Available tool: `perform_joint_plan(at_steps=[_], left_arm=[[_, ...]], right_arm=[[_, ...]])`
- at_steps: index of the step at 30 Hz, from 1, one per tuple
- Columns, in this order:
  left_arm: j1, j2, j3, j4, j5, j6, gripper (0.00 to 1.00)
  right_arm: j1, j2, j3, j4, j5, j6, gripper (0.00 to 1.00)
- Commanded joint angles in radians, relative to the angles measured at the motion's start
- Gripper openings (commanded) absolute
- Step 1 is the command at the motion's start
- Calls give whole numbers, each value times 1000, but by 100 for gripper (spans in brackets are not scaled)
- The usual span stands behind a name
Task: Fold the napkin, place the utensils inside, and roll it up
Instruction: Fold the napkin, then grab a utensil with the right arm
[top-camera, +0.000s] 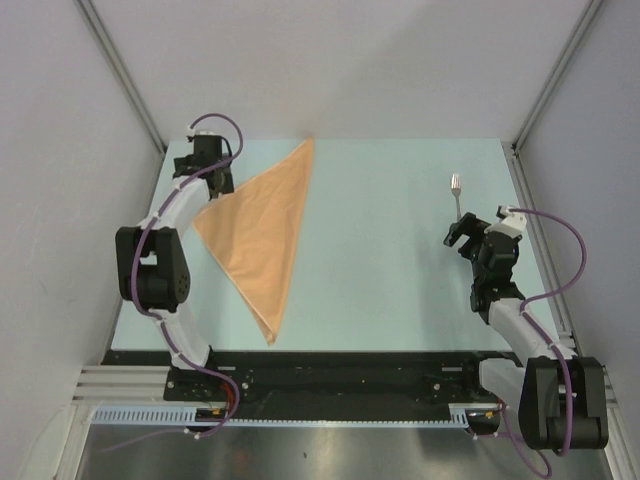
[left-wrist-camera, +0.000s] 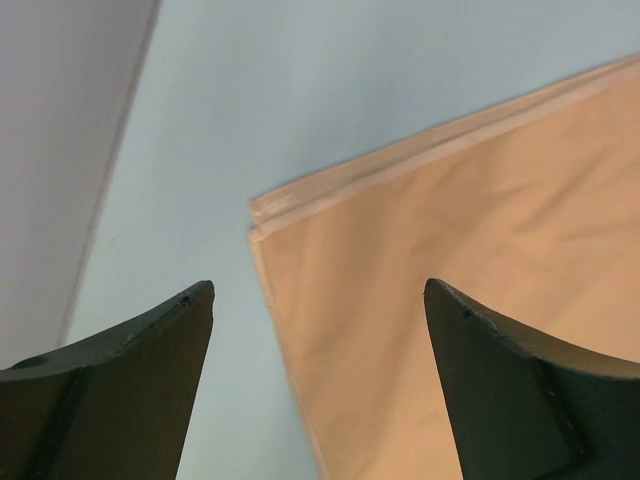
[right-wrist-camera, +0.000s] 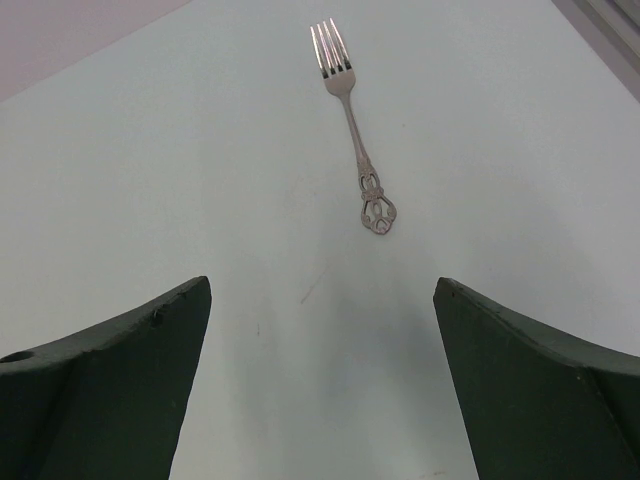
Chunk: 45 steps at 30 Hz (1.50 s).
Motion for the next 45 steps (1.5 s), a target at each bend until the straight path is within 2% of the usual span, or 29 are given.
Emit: perform_joint_plan(at_steps=[1,4,7,10,11,13,19,22,23,26,29,31,34,41,45], left_arm=[[-62,-102,-98,111,172,-80,89],[-158,-102,-143,165,217,-86,88],[-253,-67,-146,178,269,-121,88],[-313,-68,-193,246,465,-204,86],[-327,-100,-213,276,564,-226,86],[-369,-167,-247,333,620,-261,86],[-401,-416,-229,187,628,-277,89],[-393,-526,-212,64,620,-211,90],[-389,-551,-212,38,611,-189,94],[-311,-646,-235,-41,614,-108,100],[-240,-735,-323,9,584,-102,100],[-180,-789,-399,62,638,-122,100],[-116,-795,-434,109,679,-140,100],[-56,-777,-474,111,774,-168,100],[-51,-779,-491,128,800,-177,100]], right_arm=[[-3,17,56,-2,-6,-28,100],[-3,54,114,-55,3,-40,100],[-3,125,218,-187,8,-48,98],[-3,227,322,-333,19,-48,94],[-31,266,356,-359,10,-53,93],[-52,377,456,-448,-33,-62,88],[-94,658,686,-589,-52,-138,74],[-97,726,790,-620,-56,-200,69],[-98,766,813,-625,-56,-215,69],[-103,839,904,-661,-49,-264,66],[-106,893,967,-683,-58,-304,63],[-106,913,998,-683,-79,-313,63],[-106,965,1047,-701,-141,-346,64],[-106,1050,1114,-683,-171,-352,61],[-106,1100,1169,-704,-173,-375,49]])
